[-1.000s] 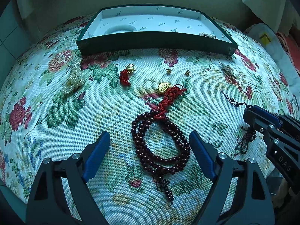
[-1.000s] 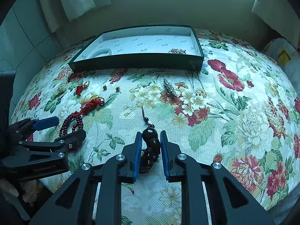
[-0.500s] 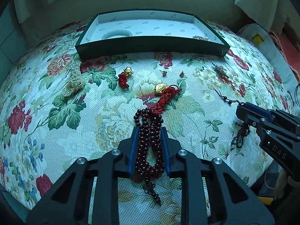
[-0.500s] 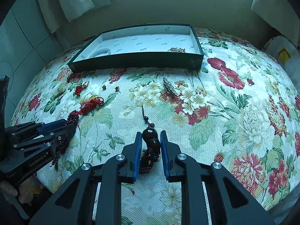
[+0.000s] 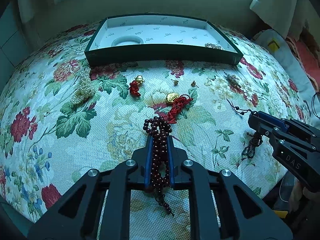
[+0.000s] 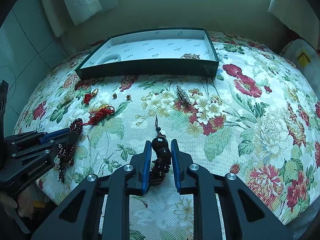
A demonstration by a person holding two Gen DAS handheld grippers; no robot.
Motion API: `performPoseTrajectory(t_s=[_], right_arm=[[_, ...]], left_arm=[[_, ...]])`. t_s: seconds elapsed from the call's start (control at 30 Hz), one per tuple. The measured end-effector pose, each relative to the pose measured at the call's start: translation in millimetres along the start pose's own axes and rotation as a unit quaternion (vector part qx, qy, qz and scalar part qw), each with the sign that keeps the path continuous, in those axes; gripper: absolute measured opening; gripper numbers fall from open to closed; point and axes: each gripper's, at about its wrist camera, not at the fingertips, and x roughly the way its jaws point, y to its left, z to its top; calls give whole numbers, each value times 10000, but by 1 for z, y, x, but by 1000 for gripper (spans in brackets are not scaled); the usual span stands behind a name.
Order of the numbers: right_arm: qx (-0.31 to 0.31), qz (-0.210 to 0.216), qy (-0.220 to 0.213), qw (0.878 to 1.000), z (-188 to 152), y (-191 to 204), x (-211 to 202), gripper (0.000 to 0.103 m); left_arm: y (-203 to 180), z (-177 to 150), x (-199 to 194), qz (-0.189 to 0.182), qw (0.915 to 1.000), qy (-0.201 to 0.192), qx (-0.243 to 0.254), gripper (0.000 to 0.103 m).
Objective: Organize jewelry
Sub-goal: 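Close the left gripper on the dark red bead strand, then lift the bead strand with the left gripper while the right carries the pendant over the box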
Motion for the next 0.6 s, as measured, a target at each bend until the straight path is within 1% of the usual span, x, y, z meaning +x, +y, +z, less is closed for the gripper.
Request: performPoseTrajectory(t_s=[0.6], right_arm=[[22,93,-167,9998,8,6,-14,20]], left_arm=[[0,16,-22,-77,9996,-270,-45,13]])
